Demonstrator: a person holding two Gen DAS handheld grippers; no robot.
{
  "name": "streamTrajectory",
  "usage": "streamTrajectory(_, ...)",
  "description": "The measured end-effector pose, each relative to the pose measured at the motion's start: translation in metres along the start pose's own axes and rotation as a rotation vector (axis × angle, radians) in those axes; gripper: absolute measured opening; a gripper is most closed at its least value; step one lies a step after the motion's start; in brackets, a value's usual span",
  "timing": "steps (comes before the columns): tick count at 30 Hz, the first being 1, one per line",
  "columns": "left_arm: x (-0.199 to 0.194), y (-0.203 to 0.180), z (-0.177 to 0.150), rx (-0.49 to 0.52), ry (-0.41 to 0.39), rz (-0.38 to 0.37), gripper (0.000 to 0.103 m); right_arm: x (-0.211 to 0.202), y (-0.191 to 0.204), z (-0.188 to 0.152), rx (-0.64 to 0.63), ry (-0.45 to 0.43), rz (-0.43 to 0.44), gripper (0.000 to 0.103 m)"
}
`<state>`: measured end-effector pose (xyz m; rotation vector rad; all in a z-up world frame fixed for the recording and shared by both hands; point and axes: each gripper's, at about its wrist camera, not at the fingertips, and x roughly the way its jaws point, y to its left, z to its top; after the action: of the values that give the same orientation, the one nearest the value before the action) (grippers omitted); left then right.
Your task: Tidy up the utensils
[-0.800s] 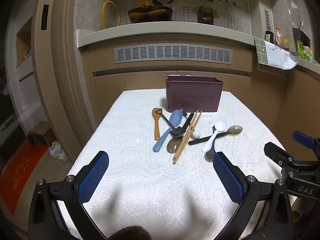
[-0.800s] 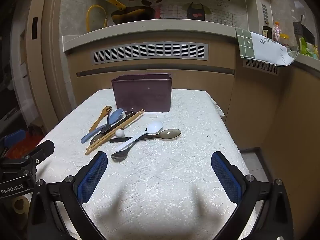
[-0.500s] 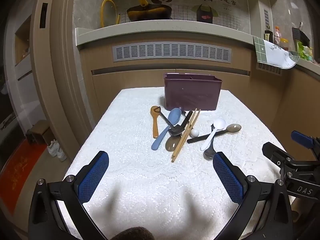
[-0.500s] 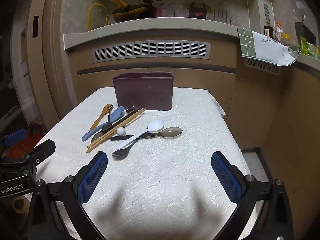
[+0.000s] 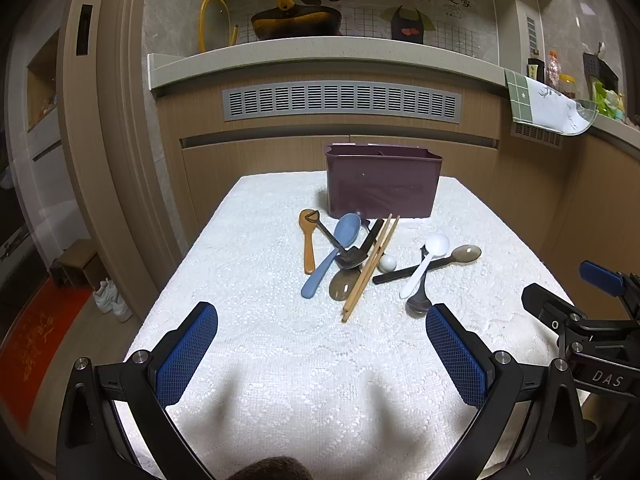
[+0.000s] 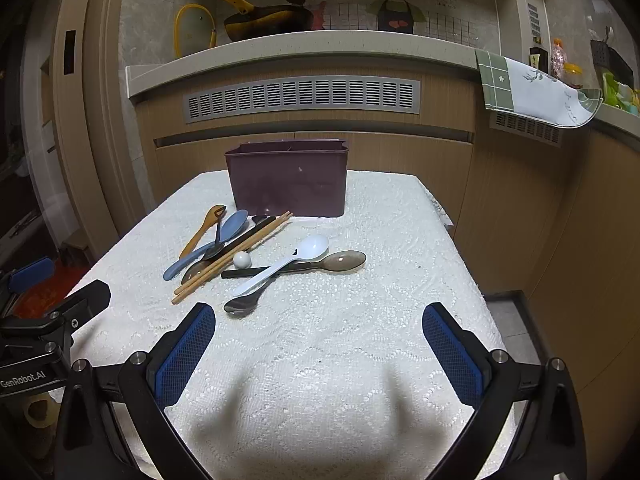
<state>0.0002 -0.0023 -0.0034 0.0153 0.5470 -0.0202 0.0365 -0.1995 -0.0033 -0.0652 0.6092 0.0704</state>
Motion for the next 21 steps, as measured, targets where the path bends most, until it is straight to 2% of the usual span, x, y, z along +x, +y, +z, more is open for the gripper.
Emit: streamTrajectory(21, 0.0001, -0.0002, -0.0012, 0.002, 0.009, -0.003, 0.103, 0.0, 0.0014, 0.0012, -0.001, 0.007, 0.004, 0.103)
